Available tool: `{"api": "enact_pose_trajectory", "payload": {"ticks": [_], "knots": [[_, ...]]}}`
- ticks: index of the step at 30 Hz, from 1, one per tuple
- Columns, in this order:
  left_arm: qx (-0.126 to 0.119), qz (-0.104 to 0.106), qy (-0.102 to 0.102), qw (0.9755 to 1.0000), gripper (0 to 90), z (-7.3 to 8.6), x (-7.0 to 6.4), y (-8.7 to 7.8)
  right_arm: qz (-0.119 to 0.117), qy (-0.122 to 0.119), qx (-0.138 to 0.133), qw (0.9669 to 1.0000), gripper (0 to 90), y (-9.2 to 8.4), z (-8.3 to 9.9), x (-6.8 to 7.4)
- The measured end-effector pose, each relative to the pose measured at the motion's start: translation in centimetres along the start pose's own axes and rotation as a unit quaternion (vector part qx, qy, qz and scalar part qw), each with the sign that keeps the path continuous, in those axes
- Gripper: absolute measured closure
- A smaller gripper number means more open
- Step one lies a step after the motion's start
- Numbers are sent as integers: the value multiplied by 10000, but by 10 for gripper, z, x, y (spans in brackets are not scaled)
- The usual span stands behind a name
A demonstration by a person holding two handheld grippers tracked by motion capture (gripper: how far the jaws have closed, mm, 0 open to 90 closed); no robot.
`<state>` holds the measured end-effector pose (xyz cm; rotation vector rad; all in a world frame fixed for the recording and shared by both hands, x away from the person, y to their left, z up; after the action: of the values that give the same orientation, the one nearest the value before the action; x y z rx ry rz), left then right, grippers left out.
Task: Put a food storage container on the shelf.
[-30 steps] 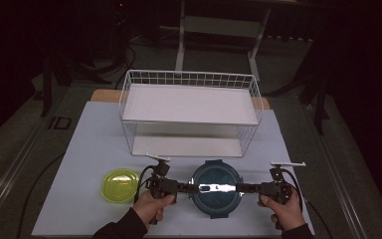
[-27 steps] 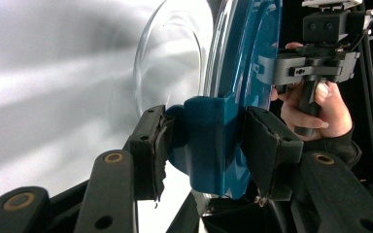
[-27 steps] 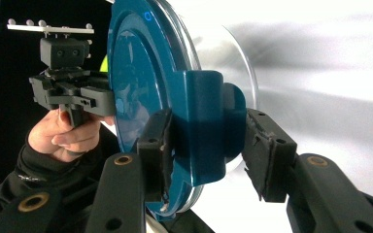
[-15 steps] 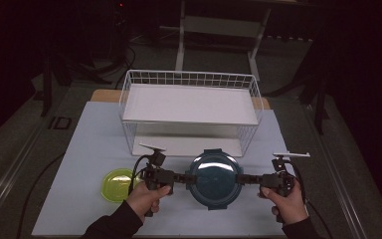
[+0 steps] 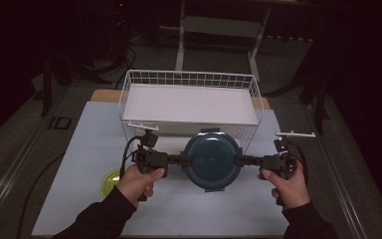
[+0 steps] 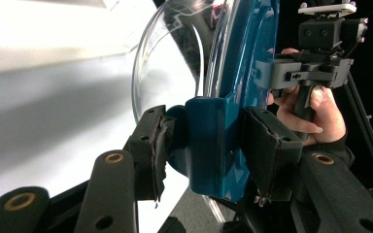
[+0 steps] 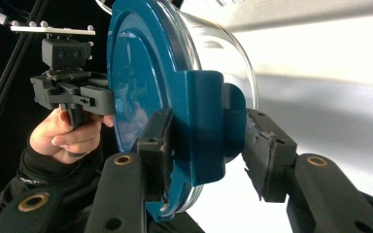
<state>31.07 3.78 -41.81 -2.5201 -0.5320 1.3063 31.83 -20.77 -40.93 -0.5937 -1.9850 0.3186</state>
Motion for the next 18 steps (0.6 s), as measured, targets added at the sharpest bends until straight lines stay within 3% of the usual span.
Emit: {"api": "enact_pose_trajectory", "payload": {"ticks": [12, 18], "knots": [[-202, -96, 168, 9996, 518, -37, -8, -20, -82, -206, -159, 9996, 558, 2, -36, 23], [-304, -135, 229, 9992, 518, -63, -7, -29, -56, -270, -235, 9993, 557, 5, -59, 32]]}}
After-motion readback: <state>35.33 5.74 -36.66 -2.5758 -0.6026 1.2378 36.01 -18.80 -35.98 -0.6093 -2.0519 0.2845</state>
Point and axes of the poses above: each handheld gripper's, and its own axes: y roughly forward along the jaws, z roughly out of its underside, x roughly to its left, the point moved 7 cm from there along y, roughly forward along the jaws, and after that the axes turned 4 degrees about y, right-handed, at the moved point
